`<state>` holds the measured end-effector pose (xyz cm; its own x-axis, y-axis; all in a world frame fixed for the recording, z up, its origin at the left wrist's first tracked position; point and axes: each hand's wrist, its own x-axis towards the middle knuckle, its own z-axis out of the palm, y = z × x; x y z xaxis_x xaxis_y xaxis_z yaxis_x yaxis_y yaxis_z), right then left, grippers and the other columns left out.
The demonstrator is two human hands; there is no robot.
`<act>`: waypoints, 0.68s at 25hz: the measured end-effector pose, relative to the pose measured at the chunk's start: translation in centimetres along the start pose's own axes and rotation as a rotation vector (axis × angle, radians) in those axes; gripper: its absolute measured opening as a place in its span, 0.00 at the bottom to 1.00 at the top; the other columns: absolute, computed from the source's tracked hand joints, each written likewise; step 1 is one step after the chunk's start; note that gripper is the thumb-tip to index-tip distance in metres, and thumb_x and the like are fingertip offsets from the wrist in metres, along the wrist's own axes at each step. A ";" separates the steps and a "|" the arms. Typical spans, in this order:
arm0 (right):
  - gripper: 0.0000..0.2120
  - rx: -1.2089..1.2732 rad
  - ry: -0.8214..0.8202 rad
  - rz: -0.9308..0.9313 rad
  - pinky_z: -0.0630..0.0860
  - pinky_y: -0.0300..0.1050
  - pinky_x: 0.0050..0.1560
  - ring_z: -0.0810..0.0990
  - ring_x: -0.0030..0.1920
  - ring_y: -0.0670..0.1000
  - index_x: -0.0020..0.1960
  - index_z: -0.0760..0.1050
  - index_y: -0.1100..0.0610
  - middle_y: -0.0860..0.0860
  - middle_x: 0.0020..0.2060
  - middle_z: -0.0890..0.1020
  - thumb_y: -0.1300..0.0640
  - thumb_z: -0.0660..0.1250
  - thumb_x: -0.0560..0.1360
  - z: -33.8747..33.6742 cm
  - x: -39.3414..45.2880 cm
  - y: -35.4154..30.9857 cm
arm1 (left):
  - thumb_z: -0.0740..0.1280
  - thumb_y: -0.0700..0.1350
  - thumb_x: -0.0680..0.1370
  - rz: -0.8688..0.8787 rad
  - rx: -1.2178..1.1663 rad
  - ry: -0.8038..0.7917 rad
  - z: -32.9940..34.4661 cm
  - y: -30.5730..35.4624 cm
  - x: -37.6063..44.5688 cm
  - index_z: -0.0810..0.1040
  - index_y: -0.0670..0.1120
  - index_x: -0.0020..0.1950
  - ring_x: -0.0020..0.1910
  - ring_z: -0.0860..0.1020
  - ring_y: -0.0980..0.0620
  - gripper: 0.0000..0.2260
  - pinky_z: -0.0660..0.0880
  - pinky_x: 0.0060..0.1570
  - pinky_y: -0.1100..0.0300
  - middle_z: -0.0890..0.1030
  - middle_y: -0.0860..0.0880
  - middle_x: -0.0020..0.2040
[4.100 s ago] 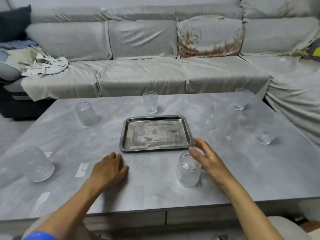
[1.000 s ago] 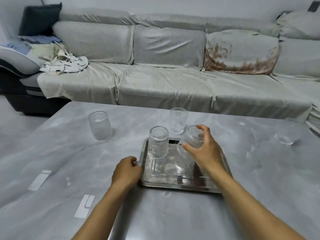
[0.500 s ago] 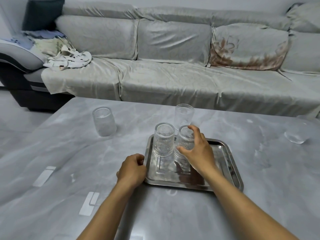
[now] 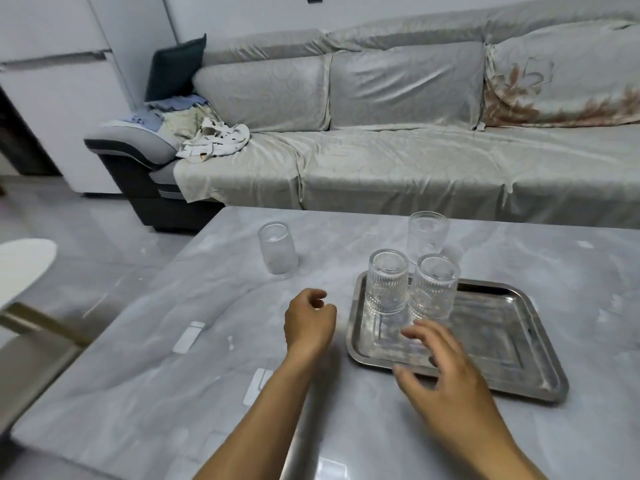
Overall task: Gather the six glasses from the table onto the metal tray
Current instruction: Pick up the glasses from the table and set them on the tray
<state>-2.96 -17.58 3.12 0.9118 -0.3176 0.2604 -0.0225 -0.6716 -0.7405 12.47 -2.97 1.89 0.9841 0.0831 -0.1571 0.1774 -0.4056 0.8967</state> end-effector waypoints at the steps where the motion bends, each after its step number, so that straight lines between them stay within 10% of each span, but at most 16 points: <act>1: 0.17 0.038 -0.085 0.000 0.68 0.36 0.58 0.74 0.60 0.40 0.54 0.76 0.44 0.36 0.59 0.74 0.54 0.75 0.68 0.0 -0.4 -0.8 | 0.66 0.41 0.71 0.034 0.017 0.060 -1.0 0.1 0.5 0.79 0.50 0.60 0.52 0.79 0.48 0.17 0.75 0.53 0.55 0.81 0.49 0.57; 10: 0.09 0.137 -0.369 0.069 0.72 0.28 0.48 0.74 0.48 0.29 0.45 0.72 0.36 0.28 0.48 0.75 0.43 0.71 0.68 0.3 0.8 -2.6 | 0.76 0.43 0.69 -0.047 0.032 0.158 -4.6 5.4 14.8 0.59 0.49 0.77 0.69 0.70 0.39 0.41 0.70 0.65 0.48 0.67 0.43 0.74; 17: 0.10 0.044 -0.310 -0.002 0.74 0.37 0.51 0.77 0.50 0.39 0.50 0.74 0.42 0.34 0.47 0.77 0.44 0.68 0.70 -0.8 2.5 -1.6 | 0.80 0.47 0.64 0.102 0.140 0.290 -4.3 4.4 15.9 0.70 0.50 0.67 0.59 0.77 0.41 0.34 0.73 0.53 0.52 0.77 0.44 0.66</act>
<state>-1.00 -17.84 5.45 0.9936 -0.0924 0.0650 -0.0094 -0.6406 -0.7679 28.85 0.51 5.12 0.9562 0.2834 0.0728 0.0978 -0.5441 0.8333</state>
